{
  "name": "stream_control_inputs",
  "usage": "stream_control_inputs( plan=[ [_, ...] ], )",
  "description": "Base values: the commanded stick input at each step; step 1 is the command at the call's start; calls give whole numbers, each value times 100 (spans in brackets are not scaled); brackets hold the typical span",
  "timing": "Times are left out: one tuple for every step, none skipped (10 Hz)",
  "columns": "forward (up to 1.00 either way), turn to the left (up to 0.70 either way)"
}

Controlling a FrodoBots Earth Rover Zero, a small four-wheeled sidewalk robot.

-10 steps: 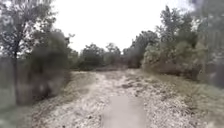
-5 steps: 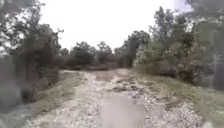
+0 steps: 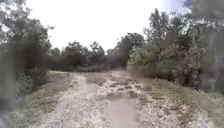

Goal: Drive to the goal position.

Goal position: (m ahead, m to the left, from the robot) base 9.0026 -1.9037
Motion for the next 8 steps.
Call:
stream_control_inputs(
  plan=[
    [70,0],
    [70,0],
    [70,0],
    [70,0],
    [70,0],
    [70,19],
    [70,35],
    [70,35]
  ],
)
